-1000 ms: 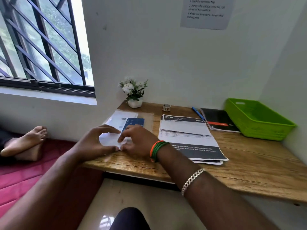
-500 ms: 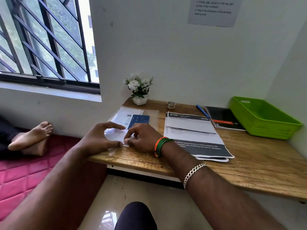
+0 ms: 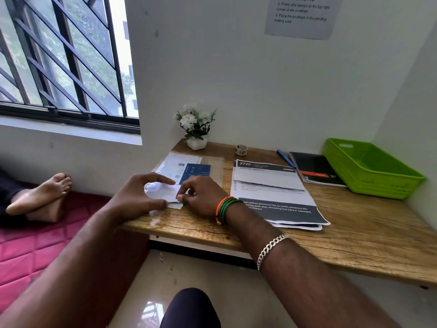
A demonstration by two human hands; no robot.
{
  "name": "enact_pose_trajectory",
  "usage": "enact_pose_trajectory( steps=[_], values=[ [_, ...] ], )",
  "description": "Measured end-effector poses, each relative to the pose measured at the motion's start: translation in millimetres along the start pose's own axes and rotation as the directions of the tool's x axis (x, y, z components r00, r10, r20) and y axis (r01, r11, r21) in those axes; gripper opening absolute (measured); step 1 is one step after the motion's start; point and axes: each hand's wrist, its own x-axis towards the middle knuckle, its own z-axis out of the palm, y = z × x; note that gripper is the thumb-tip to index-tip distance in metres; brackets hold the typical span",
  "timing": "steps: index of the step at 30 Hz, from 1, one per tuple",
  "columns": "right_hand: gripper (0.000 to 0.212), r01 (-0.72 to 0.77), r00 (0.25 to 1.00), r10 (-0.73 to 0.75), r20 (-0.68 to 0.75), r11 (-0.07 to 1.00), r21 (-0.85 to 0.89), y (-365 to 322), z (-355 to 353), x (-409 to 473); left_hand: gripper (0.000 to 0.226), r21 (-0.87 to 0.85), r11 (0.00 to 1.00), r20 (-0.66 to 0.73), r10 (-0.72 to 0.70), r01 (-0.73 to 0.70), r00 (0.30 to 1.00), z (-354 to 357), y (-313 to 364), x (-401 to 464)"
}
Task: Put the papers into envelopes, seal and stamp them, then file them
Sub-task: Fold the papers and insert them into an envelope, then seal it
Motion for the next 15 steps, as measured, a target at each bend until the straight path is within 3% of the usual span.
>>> enact_pose_trajectory(
  steps=[6, 10, 15],
  values=[
    [0.012, -0.077, 0.997, 0.077, -0.004, 0.993, 0.093, -3, 1, 2, 0.034, 0.027, 1.000, -0.054, 0.012, -0.011, 0.998, 2, 0, 0],
    [0.023, -0.043, 0.999, 0.042, 0.006, 0.993, 0.111, -3, 0, -4, 0.018, 0.027, 0.999, -0.106, 0.030, -0.027, 0.994, 4, 8, -1],
    [0.014, -0.013, 0.996, 0.020, -0.086, 0.996, 0.083, -7, 6, -4, 0.039, 0.046, 0.999, -0.173, 0.037, -0.030, 0.984, 2, 12, -8]
  ],
)
